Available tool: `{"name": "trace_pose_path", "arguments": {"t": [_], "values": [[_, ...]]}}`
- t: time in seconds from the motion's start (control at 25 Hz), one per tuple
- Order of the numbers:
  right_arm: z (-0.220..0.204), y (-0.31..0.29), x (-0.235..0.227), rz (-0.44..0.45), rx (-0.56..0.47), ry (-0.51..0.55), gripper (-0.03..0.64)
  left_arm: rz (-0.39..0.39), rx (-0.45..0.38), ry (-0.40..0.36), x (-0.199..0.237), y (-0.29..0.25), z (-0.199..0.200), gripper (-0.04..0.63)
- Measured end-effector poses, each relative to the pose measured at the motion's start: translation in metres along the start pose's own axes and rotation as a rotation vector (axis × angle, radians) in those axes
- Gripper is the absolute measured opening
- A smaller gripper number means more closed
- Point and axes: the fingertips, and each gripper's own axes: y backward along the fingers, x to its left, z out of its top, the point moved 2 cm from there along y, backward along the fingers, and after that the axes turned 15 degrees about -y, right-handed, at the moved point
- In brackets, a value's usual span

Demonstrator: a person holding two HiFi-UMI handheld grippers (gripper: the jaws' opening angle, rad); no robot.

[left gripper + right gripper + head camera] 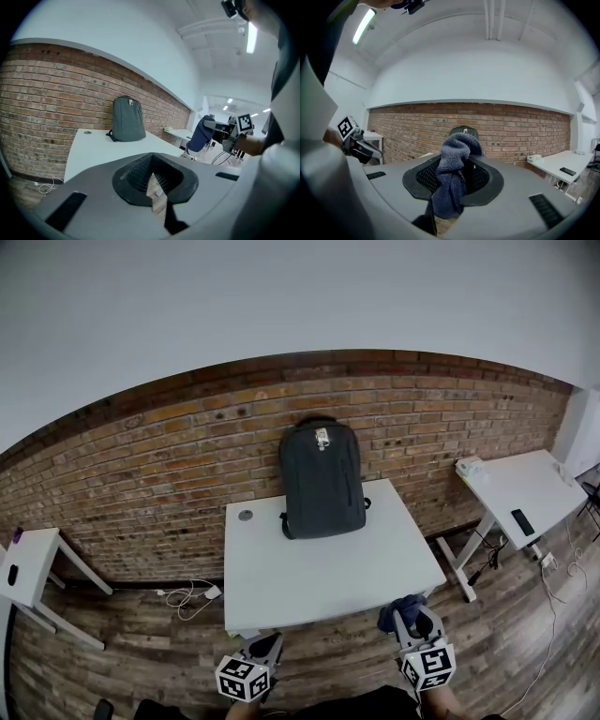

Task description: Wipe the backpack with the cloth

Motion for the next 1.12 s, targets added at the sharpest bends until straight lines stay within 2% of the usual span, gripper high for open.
{"name": "trace_pose_path", "arguments": {"t": [0.16,0.4,0.76,1.12], "values": [[0.003,-0.006,0.011,0.017,0.017,-0.017,0.101,0.006,-0.001,-0.003,0.006,0.004,0.003,-0.004],[0.005,-0.022,0.014,0.052,0.006,0.018,0.103,0.034,-0.009,0.025,0.010,0.005,-0.004,-0.003],[0.007,-0.063,-0.009,0.088,-0.020,0.007,0.103,0.096,-0.031,0.010,0.032,-0.020,0.009,-0.003],[0.009,-0.124,-0.045,0.103,-0.013,-0.019,0.103,0.154,-0.004,0.026,0.072,-0.062,0.016,-0.003]]}}
